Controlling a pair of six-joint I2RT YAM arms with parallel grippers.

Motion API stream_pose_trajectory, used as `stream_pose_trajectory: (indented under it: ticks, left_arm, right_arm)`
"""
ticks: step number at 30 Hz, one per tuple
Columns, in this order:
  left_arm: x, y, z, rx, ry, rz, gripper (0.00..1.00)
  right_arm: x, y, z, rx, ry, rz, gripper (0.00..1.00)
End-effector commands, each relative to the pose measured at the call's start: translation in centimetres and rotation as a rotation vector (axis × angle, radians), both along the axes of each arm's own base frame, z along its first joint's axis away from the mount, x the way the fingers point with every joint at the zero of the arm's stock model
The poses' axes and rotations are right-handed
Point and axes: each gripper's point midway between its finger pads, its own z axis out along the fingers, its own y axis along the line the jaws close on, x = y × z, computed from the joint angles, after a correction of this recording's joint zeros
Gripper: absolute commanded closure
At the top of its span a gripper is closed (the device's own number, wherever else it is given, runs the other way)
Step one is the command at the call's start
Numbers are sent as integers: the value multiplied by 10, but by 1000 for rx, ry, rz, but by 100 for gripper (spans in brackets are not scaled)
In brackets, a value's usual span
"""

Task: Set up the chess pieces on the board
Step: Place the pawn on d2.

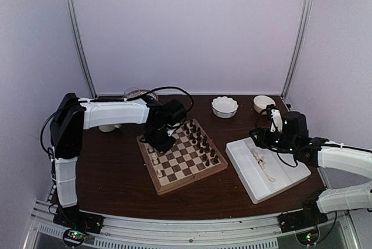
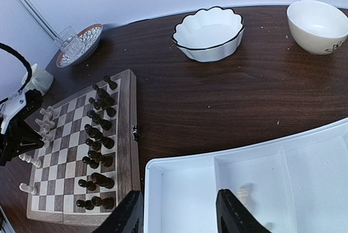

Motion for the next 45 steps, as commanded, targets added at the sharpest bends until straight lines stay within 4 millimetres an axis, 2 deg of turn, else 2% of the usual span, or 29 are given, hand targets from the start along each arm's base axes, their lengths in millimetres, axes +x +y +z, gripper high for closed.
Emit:
stream_pose_trajectory:
  ticks: [1,13,38,45]
  left_arm:
    - [4,6,-9,29,8,1,94]
    - [1,6,-14,33,24,-1,93]
    - [-4,11,-11,38,40,-3,92]
    - [-5,8,-10,27,47,-6,84]
  right_arm:
    - [1,1,2,-5,-19,3,51]
    - [1,1,1,-6,-18,3,51]
    - [1,1,2,-4,-20,3,51]
    - [1,2,3,-4,-21,4,51]
